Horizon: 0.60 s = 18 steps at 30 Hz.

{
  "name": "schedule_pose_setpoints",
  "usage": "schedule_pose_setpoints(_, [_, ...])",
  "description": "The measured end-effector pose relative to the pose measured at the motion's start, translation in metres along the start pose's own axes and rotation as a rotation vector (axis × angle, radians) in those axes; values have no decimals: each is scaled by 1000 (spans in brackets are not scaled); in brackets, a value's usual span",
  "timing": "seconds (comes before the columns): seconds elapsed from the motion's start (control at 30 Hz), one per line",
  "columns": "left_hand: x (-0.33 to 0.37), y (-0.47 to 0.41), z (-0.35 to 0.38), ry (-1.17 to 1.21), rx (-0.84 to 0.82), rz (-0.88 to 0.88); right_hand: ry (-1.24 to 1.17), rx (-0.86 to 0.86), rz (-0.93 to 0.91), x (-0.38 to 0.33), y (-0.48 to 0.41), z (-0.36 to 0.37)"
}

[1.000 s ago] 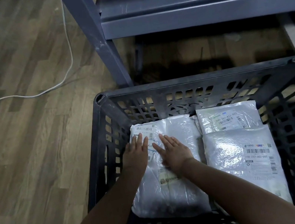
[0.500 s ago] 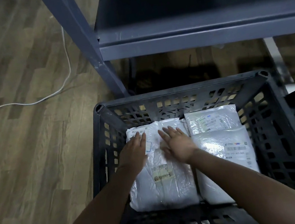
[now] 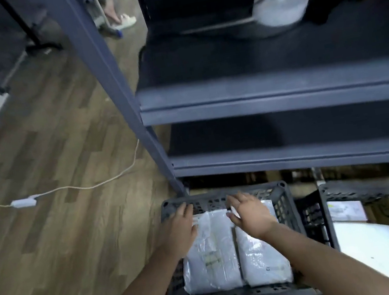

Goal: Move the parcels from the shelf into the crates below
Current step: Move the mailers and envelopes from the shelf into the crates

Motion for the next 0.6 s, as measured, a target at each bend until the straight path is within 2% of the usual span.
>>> schedule_pose_setpoints(0.37, [88, 85, -300, 15, 224, 115, -16, 241, 25, -63, 123, -307])
schedule_pose_setpoints(0.6, [150, 122, -425, 20, 393, 225, 19, 466, 40, -71, 191, -450])
Point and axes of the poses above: each hand's wrist, its own y-axis away from the middle knuckle, its own z-axis out of the palm, x = y × z, the point moved 6 cm from there along -y, towards the middle knuckle, and after that the axes turned 6 degrees about x, right-handed, at the moved point
